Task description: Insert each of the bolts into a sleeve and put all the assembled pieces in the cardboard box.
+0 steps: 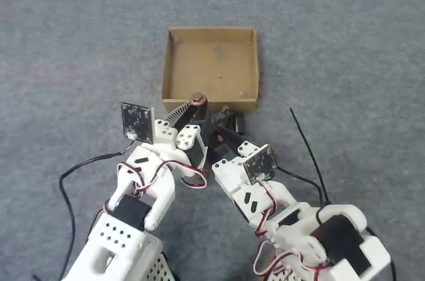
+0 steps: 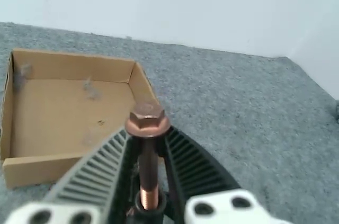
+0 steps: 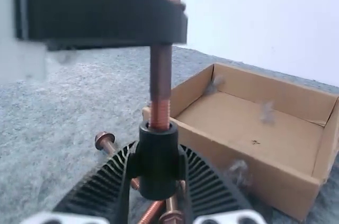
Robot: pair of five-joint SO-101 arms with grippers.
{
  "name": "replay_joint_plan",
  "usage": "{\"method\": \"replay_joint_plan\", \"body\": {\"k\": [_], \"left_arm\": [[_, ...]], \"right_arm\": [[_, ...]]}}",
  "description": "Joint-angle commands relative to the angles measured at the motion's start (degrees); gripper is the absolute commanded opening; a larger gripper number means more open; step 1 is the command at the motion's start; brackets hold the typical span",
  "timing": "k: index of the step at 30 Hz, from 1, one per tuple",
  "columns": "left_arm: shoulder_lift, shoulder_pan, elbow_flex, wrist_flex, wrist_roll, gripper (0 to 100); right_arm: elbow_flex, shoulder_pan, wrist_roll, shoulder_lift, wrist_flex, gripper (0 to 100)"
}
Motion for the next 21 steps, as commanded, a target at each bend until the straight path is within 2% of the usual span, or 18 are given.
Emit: {"method": "replay_joint_plan", "body": {"k": [1,5,21], "left_arm": [[0.2,1.1,-0.3,1.1,-4.8,1],[0.2,2.9,-0.3,4.5,-7.6,1],[0.2,2.9,3.3,4.7,-7.9,1]], "right_arm": [[1.0,1.1,-0.4,-3.1,-0.1,0.6],[1.0,1.1,-0.4,-3.1,-0.1,0.6],[0.6,3.1,-0.4,-3.5,-0.6,0.6]]}}
